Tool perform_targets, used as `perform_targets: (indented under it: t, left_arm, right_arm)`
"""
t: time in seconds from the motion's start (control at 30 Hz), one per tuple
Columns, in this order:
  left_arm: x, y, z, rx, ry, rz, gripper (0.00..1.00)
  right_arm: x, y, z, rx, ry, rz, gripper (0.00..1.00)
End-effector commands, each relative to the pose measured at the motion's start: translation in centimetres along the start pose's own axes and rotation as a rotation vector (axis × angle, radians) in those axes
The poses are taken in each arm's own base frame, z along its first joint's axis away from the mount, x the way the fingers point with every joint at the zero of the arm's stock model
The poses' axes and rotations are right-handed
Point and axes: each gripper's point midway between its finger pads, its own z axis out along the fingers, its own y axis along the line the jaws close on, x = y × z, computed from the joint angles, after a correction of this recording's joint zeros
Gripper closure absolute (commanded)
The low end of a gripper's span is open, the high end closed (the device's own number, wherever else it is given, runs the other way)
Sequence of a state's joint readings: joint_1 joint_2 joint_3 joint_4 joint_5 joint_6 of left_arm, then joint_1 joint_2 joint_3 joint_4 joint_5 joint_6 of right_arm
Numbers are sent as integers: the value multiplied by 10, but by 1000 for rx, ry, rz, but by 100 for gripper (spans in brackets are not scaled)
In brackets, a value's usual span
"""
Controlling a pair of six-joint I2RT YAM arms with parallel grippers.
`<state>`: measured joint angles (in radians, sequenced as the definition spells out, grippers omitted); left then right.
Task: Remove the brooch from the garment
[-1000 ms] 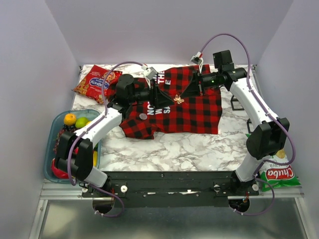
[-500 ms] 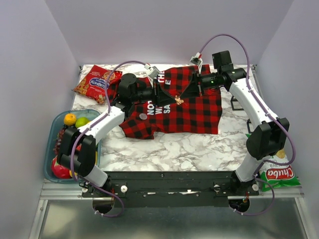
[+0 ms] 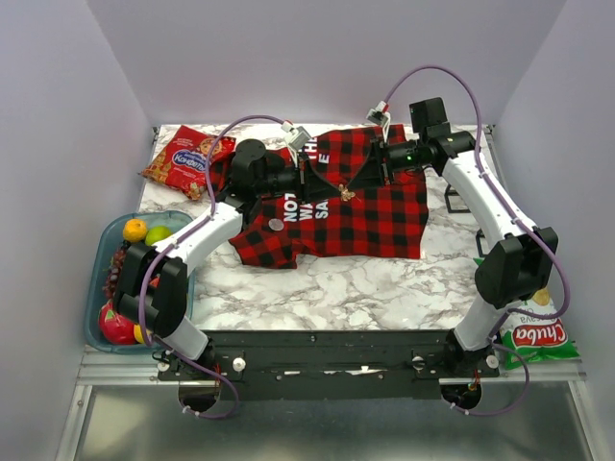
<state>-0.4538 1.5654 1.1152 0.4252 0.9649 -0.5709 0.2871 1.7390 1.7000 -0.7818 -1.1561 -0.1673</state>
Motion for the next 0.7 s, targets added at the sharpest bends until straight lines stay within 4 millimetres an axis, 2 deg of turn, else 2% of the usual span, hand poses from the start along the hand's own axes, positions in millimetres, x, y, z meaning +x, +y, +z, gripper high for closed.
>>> perform_targets:
  t: [0.0,0.17,0.33,0.47,0.67]
  left_arm:
    - [-5,-17,3,80,15,71,100]
    - [1,-24,-1,112,41,99,100]
    - [-2,-30,-4,128,33,100,100]
    - [-12,-34,-2,131,1,108,100]
    - [-19,-30,2,114,-23,87,100]
  right_arm:
    - [-7,-1,-7,77,5,-44,67]
    - [-16,-31,-35,208,-21,-59,55]
    - [3,-47,-37,244,16,-57,53]
    - [21,-51,-34,242,50,-27,53]
    - [35,-42,-30,204,81,-23,53]
